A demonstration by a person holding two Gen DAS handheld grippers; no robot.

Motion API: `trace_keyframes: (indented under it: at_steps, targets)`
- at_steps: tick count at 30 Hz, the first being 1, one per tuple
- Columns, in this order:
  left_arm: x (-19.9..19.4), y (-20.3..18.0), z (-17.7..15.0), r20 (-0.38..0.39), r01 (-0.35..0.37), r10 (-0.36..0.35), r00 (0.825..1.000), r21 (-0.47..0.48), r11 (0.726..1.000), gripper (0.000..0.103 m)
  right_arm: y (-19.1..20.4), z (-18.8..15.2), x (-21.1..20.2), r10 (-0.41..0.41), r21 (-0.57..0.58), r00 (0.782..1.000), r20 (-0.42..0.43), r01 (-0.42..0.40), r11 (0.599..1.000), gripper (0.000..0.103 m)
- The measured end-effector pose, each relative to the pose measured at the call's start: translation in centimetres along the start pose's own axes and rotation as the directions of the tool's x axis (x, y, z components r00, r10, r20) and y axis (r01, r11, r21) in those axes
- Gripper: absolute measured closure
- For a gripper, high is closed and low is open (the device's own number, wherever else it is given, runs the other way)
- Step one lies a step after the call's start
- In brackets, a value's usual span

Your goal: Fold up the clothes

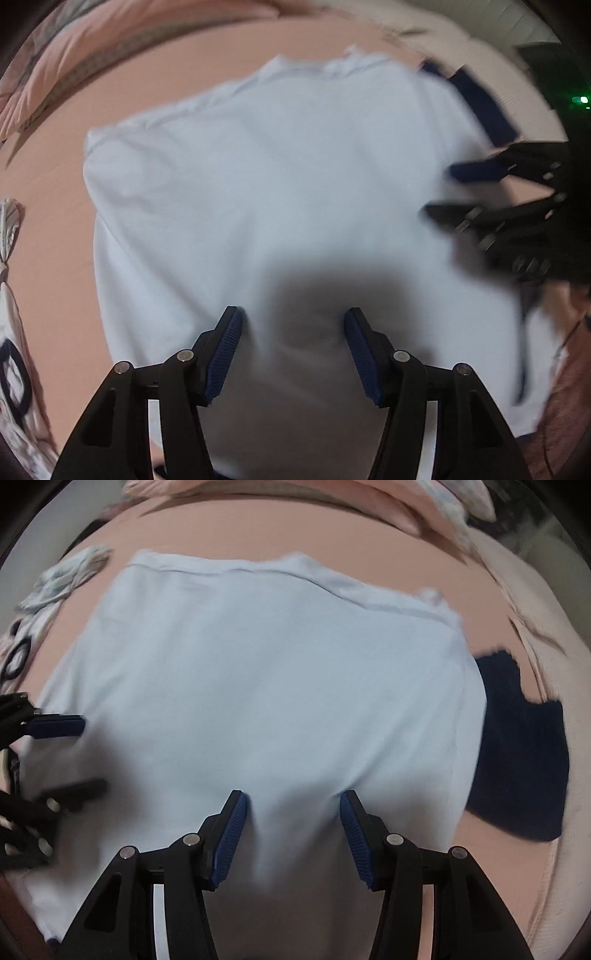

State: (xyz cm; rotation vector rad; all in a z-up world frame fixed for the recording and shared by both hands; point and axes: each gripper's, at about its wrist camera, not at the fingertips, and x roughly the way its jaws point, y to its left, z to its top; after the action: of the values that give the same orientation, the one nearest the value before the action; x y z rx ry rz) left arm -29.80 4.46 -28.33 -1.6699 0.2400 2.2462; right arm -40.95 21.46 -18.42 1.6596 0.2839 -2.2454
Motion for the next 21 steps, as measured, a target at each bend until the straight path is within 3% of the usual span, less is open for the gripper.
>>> trace_keyframes:
  at_steps: [3,5,6,8,10,11,14,17,19,21]
  targets:
    - [-0.6,3.4,-1.1,0.007,-0.082,0.082,0.997,-0.070,0.994,0.046,-3.7,-0.7,-1.1,-0.106,0.072,0.994,0.004,0.105,0.992,0.051]
    - [-1.0,5.8,-1.8,0.002,-0.155,0.156,0.988,-0.126,0.980,0.046,-6.0,-1.2,-1.2,-0.263,0.069,0.965,-0.019,0.264,0.962,0.050]
    - [-1.2,6.9,-2.2,-0.002,-0.191,0.193,0.981,-0.154,0.969,0.046,-7.3,-1.6,-1.0,-0.319,0.070,0.947,-0.035,0.321,0.944,0.041]
    - [-2.5,8.7,-2.3,0.038,-0.158,0.172,0.984,-0.238,0.958,0.048,-9.4,-2.1,-1.4,-0.249,0.165,0.968,-0.040,0.252,0.953,0.037]
    - [-4.2,9.6,-2.3,0.158,0.023,0.029,0.987,-0.315,0.949,0.048,-9.4,-2.0,-2.8,-0.186,0.213,0.982,0.028,0.176,0.961,0.037]
    - [-4.5,9.3,-2.1,0.181,0.048,0.010,0.983,-0.311,0.949,0.048,-8.5,-1.7,-3.5,-0.176,0.194,0.982,0.073,0.159,0.968,0.037]
    - [-3.9,7.1,-1.6,0.177,0.032,0.008,0.984,-0.221,0.975,0.048,-6.0,-1.3,-3.5,-0.086,0.131,0.989,0.120,0.070,0.989,0.037]
    - [-1.4,5.9,-0.7,0.132,0.101,-0.076,0.988,-0.194,0.976,0.048,-4.9,-1.4,-0.4,0.010,0.137,0.999,0.039,-0.015,0.990,0.037]
    - [-0.9,5.9,-0.8,0.113,0.075,-0.054,0.992,-0.192,0.979,0.048,-4.4,-1.4,0.5,-0.010,0.117,0.999,0.036,0.006,0.993,0.036]
    - [-1.3,6.8,-0.9,0.103,0.026,-0.005,0.995,-0.203,0.979,0.048,-4.8,-1.6,0.1,-0.034,0.123,0.999,0.035,0.029,0.992,0.041]
